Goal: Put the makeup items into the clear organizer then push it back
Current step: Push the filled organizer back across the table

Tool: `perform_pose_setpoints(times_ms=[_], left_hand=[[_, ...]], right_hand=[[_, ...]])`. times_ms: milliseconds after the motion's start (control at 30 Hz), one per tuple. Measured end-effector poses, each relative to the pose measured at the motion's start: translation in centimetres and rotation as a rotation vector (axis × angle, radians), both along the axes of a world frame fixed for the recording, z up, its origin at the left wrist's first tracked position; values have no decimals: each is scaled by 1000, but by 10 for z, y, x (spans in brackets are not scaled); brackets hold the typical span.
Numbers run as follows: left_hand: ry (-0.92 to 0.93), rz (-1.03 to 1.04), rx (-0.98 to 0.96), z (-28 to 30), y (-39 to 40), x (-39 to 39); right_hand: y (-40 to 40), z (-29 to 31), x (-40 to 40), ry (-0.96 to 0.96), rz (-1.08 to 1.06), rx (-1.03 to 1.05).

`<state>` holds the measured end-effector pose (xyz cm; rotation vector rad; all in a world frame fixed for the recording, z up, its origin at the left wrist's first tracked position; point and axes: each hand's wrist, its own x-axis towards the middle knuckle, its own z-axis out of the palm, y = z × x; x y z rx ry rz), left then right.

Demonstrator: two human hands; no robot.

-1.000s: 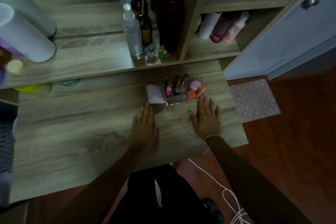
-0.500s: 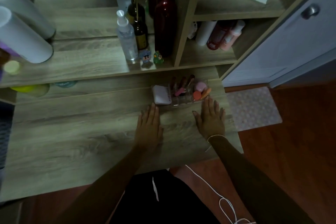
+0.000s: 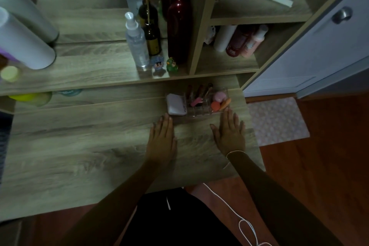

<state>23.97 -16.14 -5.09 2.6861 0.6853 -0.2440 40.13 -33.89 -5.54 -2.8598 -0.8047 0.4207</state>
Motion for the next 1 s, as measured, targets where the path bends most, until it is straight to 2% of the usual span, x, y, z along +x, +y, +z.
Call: perform_pose_setpoints(times_ms=[1000], left_hand=[[9, 24, 16, 6, -6, 0]], right_hand=[[6, 8, -4, 41, -24, -8]])
